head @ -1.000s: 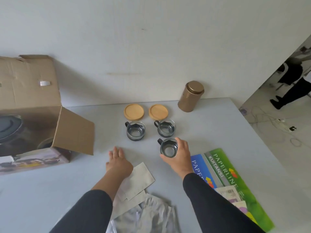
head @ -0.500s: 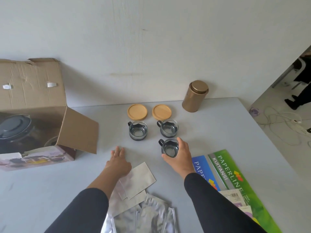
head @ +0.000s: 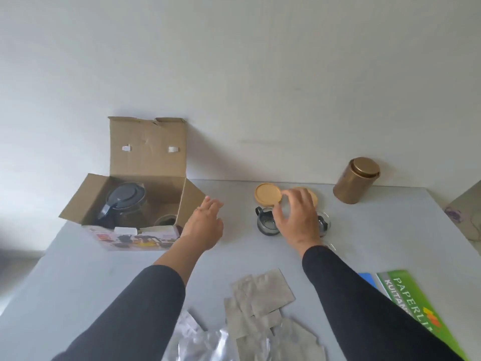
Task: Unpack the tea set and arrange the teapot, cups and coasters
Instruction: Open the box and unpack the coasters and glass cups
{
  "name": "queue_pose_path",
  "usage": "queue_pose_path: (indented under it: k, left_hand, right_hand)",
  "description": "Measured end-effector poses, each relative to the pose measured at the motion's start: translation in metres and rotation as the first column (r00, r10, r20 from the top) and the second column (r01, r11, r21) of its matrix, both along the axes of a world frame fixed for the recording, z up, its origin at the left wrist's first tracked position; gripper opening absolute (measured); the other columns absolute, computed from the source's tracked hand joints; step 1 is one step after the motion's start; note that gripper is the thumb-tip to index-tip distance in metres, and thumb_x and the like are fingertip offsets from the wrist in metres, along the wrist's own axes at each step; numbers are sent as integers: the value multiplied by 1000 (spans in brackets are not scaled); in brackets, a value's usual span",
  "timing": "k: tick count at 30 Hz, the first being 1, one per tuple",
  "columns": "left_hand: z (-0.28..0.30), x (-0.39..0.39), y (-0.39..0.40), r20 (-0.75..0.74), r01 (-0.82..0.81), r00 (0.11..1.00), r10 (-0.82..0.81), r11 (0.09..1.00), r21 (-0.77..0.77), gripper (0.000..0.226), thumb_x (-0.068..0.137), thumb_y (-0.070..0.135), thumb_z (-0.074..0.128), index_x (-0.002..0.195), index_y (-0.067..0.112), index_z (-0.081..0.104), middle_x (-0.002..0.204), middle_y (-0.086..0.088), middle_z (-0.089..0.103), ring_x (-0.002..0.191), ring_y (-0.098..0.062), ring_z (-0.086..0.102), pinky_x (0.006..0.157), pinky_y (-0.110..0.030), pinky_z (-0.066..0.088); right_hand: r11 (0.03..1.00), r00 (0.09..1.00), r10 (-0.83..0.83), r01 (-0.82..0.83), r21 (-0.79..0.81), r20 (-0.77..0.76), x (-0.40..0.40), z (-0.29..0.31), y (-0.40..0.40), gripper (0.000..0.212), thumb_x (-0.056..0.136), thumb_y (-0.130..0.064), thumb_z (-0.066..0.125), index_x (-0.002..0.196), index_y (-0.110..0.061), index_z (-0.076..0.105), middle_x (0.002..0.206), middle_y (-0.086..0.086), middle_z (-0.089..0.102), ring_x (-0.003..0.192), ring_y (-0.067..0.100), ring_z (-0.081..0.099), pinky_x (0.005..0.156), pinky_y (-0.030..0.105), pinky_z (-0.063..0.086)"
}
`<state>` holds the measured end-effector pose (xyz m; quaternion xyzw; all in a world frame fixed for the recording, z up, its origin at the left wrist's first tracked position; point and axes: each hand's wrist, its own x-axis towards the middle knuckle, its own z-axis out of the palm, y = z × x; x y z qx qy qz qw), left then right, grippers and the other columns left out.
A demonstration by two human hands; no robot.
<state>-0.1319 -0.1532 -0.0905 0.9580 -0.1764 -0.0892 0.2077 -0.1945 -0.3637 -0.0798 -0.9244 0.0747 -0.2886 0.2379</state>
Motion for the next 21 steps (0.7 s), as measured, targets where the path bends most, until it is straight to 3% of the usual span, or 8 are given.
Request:
queue_pose_path:
  k: [4,7,12,14,16,21]
  left_hand:
    - [23,23,59,79,-50,996,49,999,15,47,95,9,38,142,14,36,153,0,28,146,-22,15,112,-35,25]
    - [31,39,113,79,-93,993,92,996,13,50,97,12,37,146,15,31,157,-1,21,147,-22,11,117,-38,19]
    - [26,76,188,54,-105,993,104,994,26,50,98,17,38,146,15,29,157,-1,21,148,-21,4,120,-39,12]
    - [22,88,206,39,-97,995,95,994,48,50,98,21,39,147,16,28,157,-1,20,148,-22,4,120,-40,11]
    - [18,97,215,25,-59,998,58,995,82,51,99,26,38,148,16,25,158,-1,18,148,-23,3,120,-40,10]
    - [1,110,212,-20,67,998,-65,994,92,51,102,33,28,150,19,18,159,1,10,148,-22,-1,119,-40,6]
  right_hand:
    - [993,993,118,-118,-5,11,35,18,73,34,77,-30,48,92,-3,63,88,11,57,82,28,57,71,24,39]
    - [979,978,205,-206,-15,-35,59,25,132,34,77,-31,47,91,-4,63,88,9,58,82,26,57,67,23,39]
    - [961,903,273,-275,43,-331,93,21,210,20,87,-25,55,100,-11,60,102,3,55,93,21,54,78,28,44]
    - [964,843,243,-265,22,-480,104,17,231,23,89,-31,54,107,-17,58,108,0,54,95,19,53,82,32,47]
    - [966,764,212,-259,12,-609,110,12,247,29,92,-31,54,116,-16,56,115,3,53,97,20,51,79,27,41]
    - [981,623,114,-193,-11,-774,120,-1,271,46,91,-30,59,129,-7,48,126,13,47,114,31,50,93,34,42]
